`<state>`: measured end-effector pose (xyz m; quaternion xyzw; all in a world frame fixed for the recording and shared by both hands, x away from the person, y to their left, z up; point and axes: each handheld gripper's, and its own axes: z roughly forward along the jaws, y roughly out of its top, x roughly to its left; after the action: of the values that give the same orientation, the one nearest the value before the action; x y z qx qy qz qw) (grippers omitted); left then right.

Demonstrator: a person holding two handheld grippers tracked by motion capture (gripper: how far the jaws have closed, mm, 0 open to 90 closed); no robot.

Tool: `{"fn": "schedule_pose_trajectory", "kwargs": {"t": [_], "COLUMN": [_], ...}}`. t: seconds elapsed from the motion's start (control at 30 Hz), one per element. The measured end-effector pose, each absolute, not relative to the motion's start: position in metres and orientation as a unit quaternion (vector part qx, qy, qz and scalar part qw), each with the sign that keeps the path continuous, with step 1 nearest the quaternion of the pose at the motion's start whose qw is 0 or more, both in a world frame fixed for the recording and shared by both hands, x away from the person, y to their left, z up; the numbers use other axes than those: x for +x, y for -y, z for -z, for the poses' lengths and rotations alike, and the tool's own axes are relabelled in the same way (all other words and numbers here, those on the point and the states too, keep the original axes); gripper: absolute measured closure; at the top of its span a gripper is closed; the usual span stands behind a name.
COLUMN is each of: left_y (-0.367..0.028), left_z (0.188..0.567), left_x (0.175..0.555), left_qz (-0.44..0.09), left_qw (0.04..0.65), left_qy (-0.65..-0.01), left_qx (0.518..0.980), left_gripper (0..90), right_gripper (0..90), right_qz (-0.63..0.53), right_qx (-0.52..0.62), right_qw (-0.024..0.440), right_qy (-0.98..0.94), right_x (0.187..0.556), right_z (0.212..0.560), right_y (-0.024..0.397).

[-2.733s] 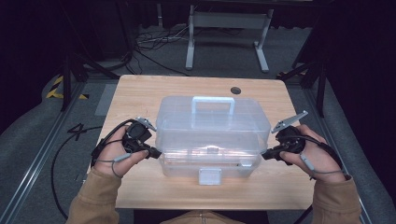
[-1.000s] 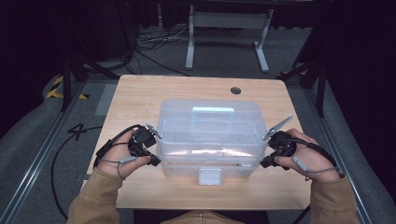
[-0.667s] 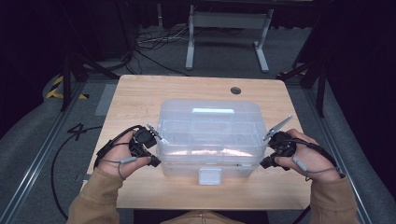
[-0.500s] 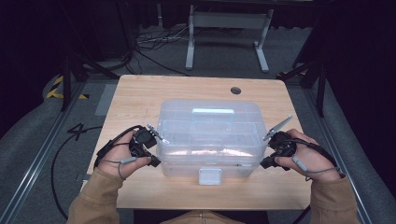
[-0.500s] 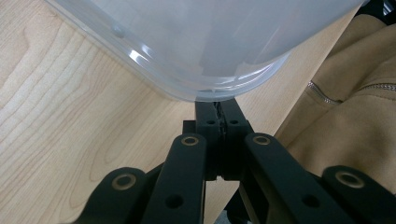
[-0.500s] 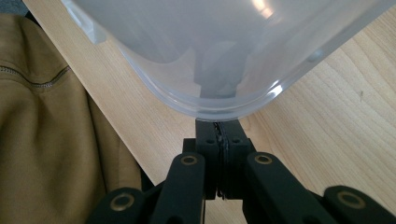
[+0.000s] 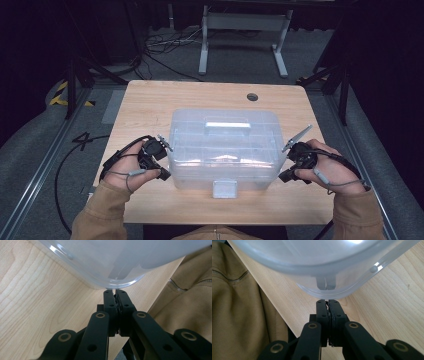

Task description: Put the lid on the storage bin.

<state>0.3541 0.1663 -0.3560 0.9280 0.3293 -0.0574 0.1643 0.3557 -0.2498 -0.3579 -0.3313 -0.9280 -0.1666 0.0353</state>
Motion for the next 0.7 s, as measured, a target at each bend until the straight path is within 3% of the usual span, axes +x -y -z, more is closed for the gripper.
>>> {"fn": "schedule_pose_trajectory", "kwargs": {"t": [0.7], "left_y": [-0.1713], "left_z": [0.3610], "left_x": [0.3525], "left_qz": [0.067], "left_qw": [0.160], "left_qy": [-0.330], "left_qx": [0.928], "left_gripper": [77.0], "right_gripper": [79.1], "right_qz": [0.175], "right_qx": [-0.332], "right_qw": [0.048], "right_qy": [0.926], "right_x": [0.3538], "right_z": [0.3606], "right_y": [0.2566]}}
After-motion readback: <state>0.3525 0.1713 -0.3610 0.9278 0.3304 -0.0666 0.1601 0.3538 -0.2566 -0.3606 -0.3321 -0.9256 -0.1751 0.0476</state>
